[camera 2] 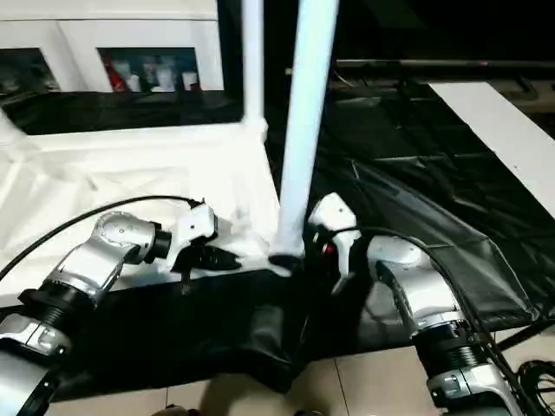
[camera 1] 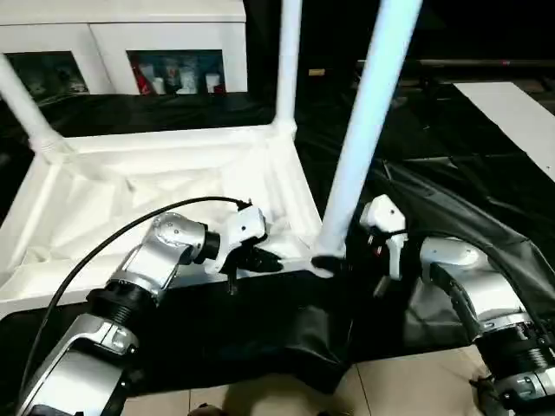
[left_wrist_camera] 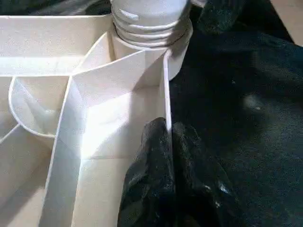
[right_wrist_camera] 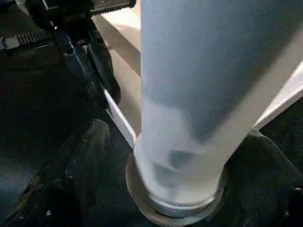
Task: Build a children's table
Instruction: Rotate leg to tighten
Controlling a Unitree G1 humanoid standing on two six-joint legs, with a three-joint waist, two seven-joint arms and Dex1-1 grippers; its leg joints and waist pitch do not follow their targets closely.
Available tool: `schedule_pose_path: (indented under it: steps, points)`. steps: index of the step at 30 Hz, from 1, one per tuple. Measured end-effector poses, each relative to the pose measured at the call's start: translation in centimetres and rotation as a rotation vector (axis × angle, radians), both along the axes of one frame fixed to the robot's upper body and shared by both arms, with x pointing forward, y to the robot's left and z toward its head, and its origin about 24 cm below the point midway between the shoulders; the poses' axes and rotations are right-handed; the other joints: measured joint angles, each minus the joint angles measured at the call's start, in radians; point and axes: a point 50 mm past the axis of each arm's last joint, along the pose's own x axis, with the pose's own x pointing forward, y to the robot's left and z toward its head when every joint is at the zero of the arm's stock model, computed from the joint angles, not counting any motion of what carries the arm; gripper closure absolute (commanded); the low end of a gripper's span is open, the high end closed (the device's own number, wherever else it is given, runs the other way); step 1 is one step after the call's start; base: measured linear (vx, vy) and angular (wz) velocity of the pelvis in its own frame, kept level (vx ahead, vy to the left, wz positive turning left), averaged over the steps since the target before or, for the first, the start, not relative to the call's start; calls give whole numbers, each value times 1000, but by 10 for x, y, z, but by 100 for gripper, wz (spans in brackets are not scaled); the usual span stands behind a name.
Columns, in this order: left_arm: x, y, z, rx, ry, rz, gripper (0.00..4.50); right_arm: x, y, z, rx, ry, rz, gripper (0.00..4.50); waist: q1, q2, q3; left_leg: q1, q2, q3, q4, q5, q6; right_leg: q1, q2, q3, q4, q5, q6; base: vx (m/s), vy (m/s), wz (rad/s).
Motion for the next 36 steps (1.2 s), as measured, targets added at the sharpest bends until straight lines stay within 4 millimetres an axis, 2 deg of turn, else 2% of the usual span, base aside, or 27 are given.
schedule_pose_path:
  steps: [2, 10, 12, 19, 21, 28, 36]
  points:
    - [0, 1, 0, 2, 3, 0, 450, 0, 0, 0, -4, 1, 5, 89, 0, 0, 0, 1, 0, 0, 1, 0, 0, 0, 0, 1, 3, 0, 0, 0, 0, 0]
    - [-1, 1, 0, 4, 11, -3, 450, 0, -2, 0, -13, -1, 0, 145, 3, 0, 0, 2, 0, 0, 1, 0, -1, 0, 0, 1, 5, 0, 1, 0, 0, 0]
    - [-1, 1, 0, 5, 11, -5, 450, 0, -3, 0, -17, -3, 0, 172, 5, 0, 0, 2, 0, 0, 1, 0, -1, 0, 0, 1, 5, 0, 1, 0, 0, 0]
    - [-2, 2, -1, 7, 15, -1, 450, 2, -2, 3, -28, -27, 15, 208, 9, -1, 0, 2, 0, 0, 2, 0, -1, 0, 0, 1, 6, 0, 1, 0, 0, 0]
    - [-2, 2, -1, 7, 15, 1, 450, 2, -2, 3, -29, -29, 17, 234, 9, -1, 0, 2, 0, 0, 3, 0, -1, 1, 0, 1, 6, 0, 1, 0, 0, 0]
    - [-1, 2, -1, 9, 16, 16, 450, 3, 0, 1, -6, -23, -15, 246, 7, -1, 0, 4, 0, 0, 5, 0, -1, 2, 0, 1, 7, 0, 0, 0, 0, 0]
    - [8, -9, -6, 5, 2, 156, 450, 10, 15, -15, 108, -11, -294, 249, -20, -3, -2, 6, -1, -2, 9, 0, -1, 8, 0, 4, 4, -3, 6, 0, 0, 0]
